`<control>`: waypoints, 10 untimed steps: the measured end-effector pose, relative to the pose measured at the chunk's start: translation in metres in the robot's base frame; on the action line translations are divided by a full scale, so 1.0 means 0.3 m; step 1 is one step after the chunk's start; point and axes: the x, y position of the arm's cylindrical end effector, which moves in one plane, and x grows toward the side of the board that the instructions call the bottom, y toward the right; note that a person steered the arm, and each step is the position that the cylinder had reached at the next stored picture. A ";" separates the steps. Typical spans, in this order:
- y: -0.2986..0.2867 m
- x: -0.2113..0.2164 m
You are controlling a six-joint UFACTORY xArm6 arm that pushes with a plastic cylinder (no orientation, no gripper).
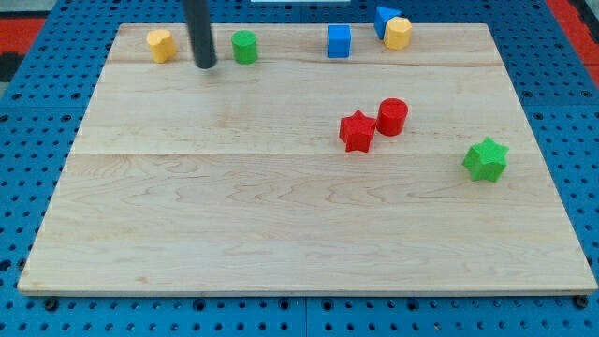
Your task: Point your arm at the top right corner of the board
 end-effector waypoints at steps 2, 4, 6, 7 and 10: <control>0.196 -0.067; 0.265 0.102; 1.091 0.220; 1.448 -0.055; 1.449 -0.271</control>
